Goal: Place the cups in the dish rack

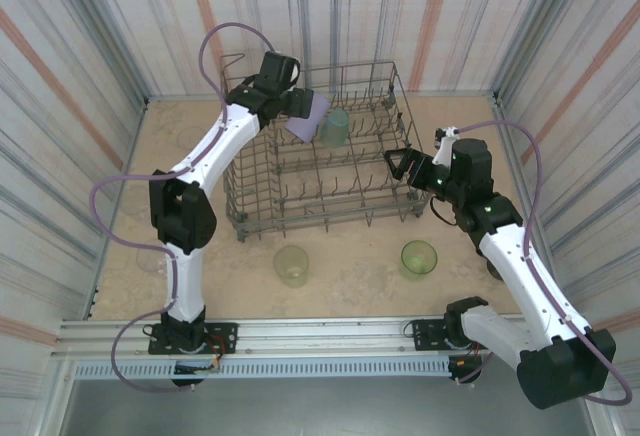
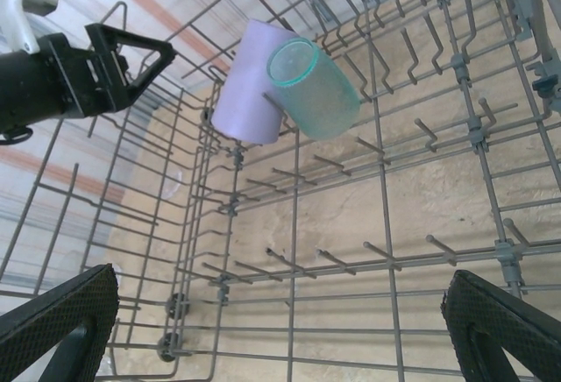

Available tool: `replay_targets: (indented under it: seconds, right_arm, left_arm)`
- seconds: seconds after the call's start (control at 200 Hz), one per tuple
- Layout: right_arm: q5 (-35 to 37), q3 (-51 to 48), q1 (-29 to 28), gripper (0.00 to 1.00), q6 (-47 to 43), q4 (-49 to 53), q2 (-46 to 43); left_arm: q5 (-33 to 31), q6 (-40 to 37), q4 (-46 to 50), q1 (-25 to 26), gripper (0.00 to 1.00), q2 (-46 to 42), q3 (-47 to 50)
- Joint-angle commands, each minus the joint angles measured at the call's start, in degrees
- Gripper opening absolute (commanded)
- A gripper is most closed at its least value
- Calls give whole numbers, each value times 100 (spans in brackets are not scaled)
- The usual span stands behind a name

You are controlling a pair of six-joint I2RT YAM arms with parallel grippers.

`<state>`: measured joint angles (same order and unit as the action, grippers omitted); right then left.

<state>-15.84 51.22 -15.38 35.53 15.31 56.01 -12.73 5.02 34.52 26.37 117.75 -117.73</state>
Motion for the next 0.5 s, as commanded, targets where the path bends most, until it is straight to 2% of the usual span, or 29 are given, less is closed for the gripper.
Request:
replay_targets:
  seconds: [0.0,0.11,0.496]
  right_arm:
    - [143,151,-45,99,86,135,-46]
    - [199,134,-43,99,73,136,-35]
    - [195,115,-34,99,-28,111,42]
  left_arm:
    - [457,263,208,28,99,243,-541]
    - [684,379,274,57,99,708,-967]
    - [634,310,105,98,97,1527,-1552]
